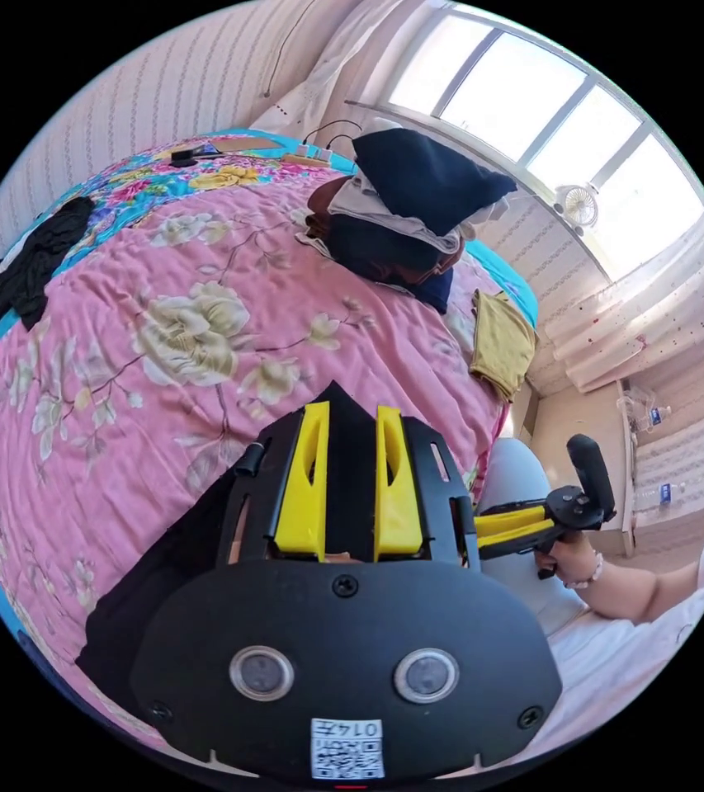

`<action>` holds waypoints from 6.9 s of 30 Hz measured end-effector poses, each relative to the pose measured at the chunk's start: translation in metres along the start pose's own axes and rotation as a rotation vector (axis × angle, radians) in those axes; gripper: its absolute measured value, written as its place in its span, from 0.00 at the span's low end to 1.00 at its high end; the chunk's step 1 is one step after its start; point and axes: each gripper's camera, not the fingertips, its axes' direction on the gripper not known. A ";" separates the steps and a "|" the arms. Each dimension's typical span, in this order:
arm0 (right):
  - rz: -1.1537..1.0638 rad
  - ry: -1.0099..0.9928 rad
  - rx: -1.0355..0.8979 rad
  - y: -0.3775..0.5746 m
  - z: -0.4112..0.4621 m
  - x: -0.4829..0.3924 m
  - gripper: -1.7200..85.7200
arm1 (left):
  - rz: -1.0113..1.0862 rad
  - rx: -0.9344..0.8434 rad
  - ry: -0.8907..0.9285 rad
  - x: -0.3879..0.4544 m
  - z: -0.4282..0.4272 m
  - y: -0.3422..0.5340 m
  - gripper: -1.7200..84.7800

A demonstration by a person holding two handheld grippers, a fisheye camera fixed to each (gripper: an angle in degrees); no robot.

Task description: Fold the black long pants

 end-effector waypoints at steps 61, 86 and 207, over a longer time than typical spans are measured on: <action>-0.621 0.124 -0.503 -0.034 0.245 -0.257 0.09 | -0.675 0.206 -0.241 -0.202 -0.232 0.399 0.06; -0.437 0.224 -0.251 -0.226 0.223 -0.336 0.04 | -0.049 -0.085 -0.254 0.063 -0.138 0.283 0.01; -1.556 0.082 -0.329 -0.008 0.286 -0.941 0.05 | -0.995 0.906 -0.764 -0.110 -0.814 0.609 0.01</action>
